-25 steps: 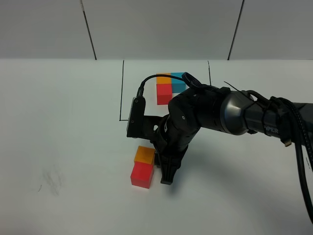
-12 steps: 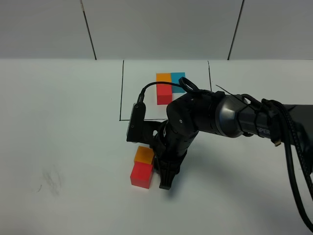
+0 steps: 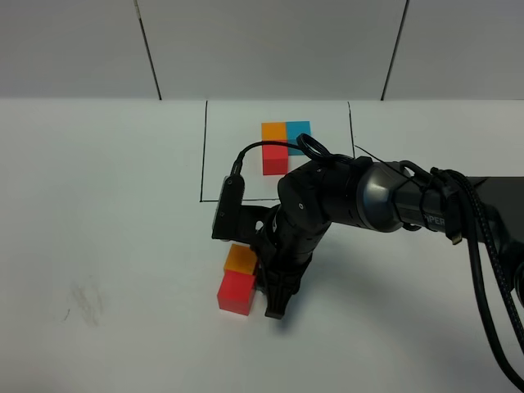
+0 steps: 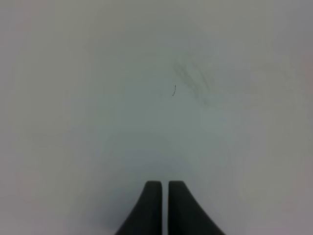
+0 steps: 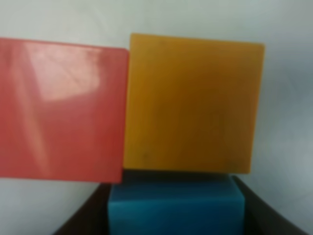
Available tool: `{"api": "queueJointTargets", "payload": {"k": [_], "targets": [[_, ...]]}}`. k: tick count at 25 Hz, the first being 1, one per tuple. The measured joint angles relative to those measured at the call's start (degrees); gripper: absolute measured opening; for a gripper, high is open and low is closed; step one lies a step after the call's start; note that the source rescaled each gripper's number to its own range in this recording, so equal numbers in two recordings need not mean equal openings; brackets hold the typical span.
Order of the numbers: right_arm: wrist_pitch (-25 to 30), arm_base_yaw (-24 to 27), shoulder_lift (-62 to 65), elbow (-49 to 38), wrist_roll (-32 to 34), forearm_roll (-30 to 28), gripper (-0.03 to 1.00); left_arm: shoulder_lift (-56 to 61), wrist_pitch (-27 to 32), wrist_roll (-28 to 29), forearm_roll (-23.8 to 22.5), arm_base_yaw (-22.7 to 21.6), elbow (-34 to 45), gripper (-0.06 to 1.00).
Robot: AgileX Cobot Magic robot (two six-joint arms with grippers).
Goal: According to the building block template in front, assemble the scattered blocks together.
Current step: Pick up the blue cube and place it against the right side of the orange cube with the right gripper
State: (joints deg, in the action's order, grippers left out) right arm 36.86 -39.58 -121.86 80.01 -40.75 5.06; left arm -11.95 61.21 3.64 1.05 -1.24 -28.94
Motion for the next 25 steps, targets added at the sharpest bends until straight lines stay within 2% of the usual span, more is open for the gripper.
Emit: {"api": "queueJointTargets", "payload": {"k": [16, 25], "targets": [[-1.4, 0.0, -0.6, 0.0, 0.5, 0.2, 0.59, 0.0, 0.0, 0.0, 0.0, 0.0, 0.0, 0.01], [-2.9, 0.0, -0.6, 0.0, 2.8, 0.2, 0.59, 0.0, 0.0, 0.0, 0.0, 0.0, 0.0, 0.01]]}}
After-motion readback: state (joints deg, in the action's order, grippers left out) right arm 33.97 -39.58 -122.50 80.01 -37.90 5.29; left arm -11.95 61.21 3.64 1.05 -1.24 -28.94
